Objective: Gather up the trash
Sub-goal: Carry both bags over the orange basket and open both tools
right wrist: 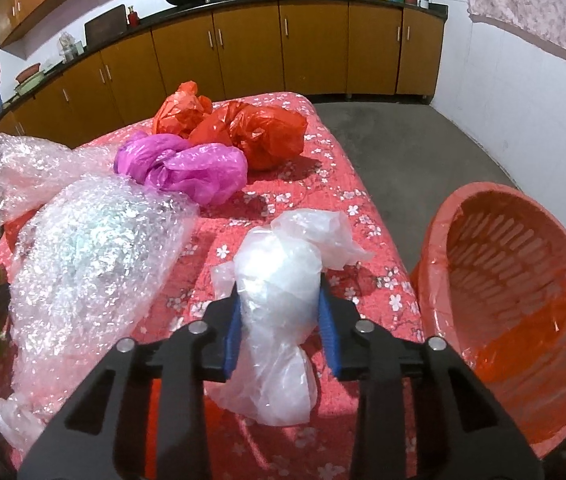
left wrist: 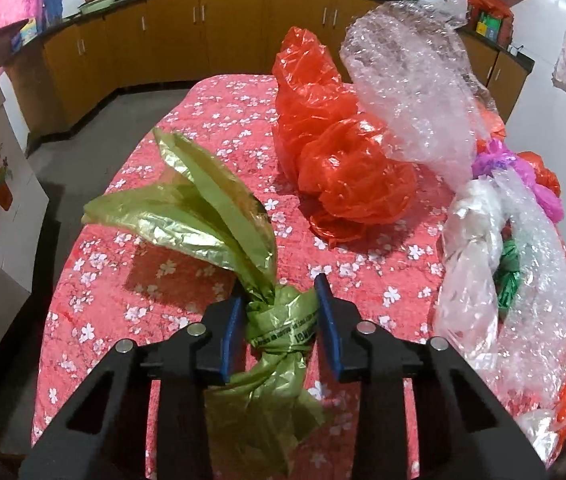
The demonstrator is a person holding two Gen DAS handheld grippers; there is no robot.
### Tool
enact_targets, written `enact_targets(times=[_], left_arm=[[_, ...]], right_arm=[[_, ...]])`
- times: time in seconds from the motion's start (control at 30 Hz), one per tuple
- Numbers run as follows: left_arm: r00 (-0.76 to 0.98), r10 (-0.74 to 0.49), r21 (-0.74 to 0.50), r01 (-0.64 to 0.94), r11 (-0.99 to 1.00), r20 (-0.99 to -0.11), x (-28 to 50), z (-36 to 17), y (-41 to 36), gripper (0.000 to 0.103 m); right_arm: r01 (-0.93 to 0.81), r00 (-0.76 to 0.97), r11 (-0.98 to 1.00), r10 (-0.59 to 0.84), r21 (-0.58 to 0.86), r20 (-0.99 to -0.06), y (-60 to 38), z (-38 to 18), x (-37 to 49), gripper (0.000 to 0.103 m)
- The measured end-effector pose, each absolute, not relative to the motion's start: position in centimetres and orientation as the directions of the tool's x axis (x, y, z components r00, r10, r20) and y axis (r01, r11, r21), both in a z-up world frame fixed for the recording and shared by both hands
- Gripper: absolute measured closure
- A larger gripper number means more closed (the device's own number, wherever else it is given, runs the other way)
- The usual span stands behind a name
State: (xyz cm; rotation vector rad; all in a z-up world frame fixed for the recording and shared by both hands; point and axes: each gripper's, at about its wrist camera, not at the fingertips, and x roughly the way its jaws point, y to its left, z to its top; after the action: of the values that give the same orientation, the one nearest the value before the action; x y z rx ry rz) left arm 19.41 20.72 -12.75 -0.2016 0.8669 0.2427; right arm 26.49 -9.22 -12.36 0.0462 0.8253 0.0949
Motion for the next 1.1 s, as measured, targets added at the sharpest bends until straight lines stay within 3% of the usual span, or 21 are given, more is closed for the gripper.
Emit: enact_targets(times=[0.57, 0.87, 1.1], left_arm=[[0.763, 0.037, -0.103, -0.135, 0.986, -0.645, 16.1, -5.4, 15.8, 0.069], [0.792, -0.189, -0.138, 0.132, 0.982, -0.581, 17.1, -0.9, 5.4, 0.069], [0.717, -0.368, -0.168, 0.337, 0.926, -0.592, 19.8, -1.5, -4.8, 0.07]], right_arm=[[-0.052, 0.781, 0.99, 0.122, 0.131, -0.612, -13.0, -7.5, 23.0, 0.071], [0.04, 0.821, 0.994, 0.025, 0.101, -0.57, -19.8, -4.5, 20.2, 0.071], [0.159, 0.809, 0.985, -0.088, 0.071, -0.581, -26.5, -4.1, 18.2, 0.071]])
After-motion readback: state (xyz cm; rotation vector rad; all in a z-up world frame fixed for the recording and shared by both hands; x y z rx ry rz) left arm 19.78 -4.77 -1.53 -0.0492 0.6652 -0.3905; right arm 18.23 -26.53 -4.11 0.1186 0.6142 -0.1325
